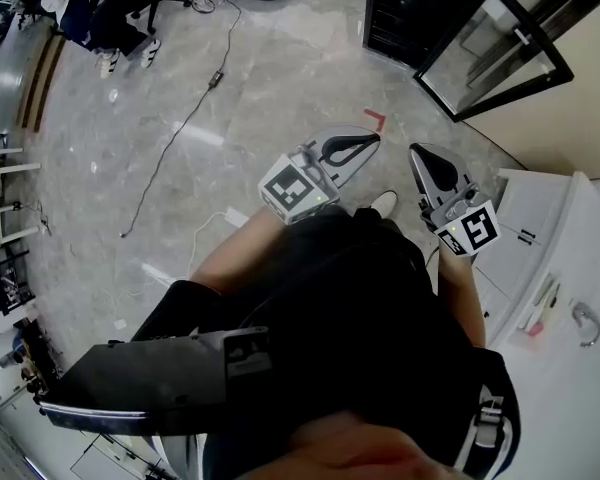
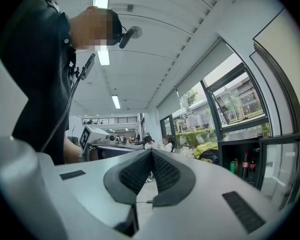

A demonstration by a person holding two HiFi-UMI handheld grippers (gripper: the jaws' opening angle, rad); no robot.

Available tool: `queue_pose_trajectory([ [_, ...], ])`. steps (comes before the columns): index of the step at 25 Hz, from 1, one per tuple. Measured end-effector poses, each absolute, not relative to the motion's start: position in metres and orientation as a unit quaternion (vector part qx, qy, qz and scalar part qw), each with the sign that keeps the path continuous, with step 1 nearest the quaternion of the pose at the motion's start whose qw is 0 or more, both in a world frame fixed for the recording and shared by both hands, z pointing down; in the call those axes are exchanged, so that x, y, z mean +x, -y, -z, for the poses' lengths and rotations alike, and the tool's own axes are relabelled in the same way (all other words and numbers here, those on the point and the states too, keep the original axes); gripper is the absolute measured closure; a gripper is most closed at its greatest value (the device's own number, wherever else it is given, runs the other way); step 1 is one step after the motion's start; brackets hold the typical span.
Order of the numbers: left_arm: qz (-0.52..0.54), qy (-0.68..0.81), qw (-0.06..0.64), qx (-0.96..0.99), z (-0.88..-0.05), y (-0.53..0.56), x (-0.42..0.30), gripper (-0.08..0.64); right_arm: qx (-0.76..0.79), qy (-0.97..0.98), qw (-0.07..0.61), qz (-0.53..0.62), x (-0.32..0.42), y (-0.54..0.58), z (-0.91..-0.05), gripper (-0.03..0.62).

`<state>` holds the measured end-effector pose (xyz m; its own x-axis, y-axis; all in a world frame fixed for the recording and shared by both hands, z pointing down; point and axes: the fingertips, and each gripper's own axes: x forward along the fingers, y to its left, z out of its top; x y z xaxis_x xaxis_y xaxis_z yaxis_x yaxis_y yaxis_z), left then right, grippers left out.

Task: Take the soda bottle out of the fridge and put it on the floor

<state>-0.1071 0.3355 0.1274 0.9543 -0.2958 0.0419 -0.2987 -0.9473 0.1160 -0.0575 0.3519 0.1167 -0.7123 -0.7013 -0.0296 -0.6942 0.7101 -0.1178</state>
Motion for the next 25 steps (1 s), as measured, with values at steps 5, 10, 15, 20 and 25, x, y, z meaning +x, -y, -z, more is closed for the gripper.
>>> queue_pose_trajectory([
  [5,-0.017,0.150,0.060,0.987,-0.127,-0.335,-0.097,0.560,-0.393,-0.918,0.036,0.049,-0.047,-0.351,-0.115,0.580],
  [10,-0.014,0.152,0.056,0.987,-0.124,-0.332,-0.075,0.560,-0.403,-0.913,0.036,0.043,-0.024,-0.348,-0.115,0.580],
  [15,-0.003,0.146,0.049,0.988,-0.117,-0.333,-0.047,0.560,-0.404,-0.913,0.040,0.043,0.006,-0.344,-0.115,0.578],
  [20,-0.010,0.164,0.051,0.985,-0.117,-0.327,-0.023,0.560,-0.397,-0.915,0.043,0.047,0.030,-0.337,-0.119,0.578],
  [25,-0.013,0.180,0.052,0.982,-0.118,-0.324,-0.002,0.560,-0.385,-0.921,0.043,0.046,0.051,-0.327,-0.120,0.578],
])
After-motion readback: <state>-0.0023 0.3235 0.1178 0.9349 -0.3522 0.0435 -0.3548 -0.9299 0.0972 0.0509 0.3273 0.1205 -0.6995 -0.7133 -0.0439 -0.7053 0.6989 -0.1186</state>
